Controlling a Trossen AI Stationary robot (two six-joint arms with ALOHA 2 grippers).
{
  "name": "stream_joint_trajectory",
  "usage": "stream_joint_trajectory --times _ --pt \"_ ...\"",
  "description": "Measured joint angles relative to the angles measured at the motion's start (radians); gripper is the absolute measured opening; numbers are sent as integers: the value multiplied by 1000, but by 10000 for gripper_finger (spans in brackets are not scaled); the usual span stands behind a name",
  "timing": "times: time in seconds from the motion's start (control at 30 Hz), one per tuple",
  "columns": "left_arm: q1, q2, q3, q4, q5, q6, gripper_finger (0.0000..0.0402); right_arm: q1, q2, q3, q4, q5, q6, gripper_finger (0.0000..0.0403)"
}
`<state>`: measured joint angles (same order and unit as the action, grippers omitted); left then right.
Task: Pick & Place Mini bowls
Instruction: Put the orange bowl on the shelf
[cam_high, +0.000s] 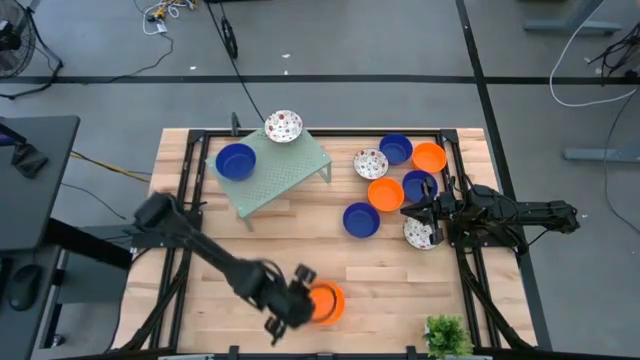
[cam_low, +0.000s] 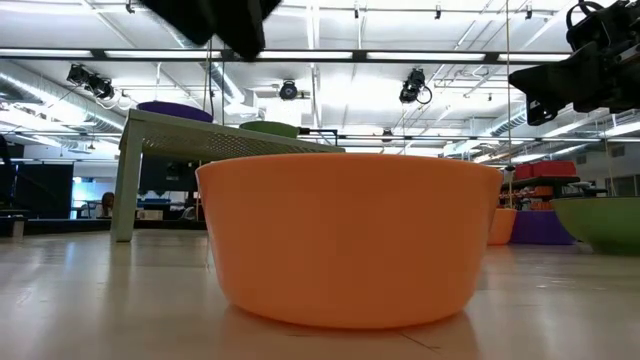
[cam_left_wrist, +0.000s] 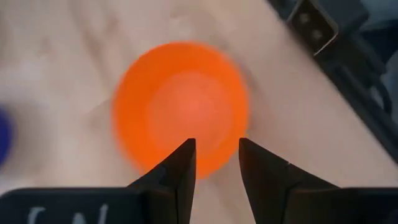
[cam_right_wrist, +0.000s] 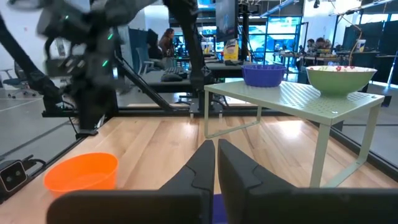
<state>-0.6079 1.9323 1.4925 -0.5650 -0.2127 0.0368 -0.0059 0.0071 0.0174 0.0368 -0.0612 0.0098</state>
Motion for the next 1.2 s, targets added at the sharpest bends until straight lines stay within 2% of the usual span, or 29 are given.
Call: stream_joint_trajectory --times 0.23,0.4,0.9,1.2 --pt "-37 109 0 195 -2 -25 159 0 0 0 0 0 0 23" --pt "-32 129 0 200 -24 -55 163 0 0 0 0 0 0 23" --pt "-33 140 0 169 -23 -105 96 0 0 0 0 0 0 23" --pt "-33 145 0 157 -33 -105 83 0 0 0 0 0 0 23"
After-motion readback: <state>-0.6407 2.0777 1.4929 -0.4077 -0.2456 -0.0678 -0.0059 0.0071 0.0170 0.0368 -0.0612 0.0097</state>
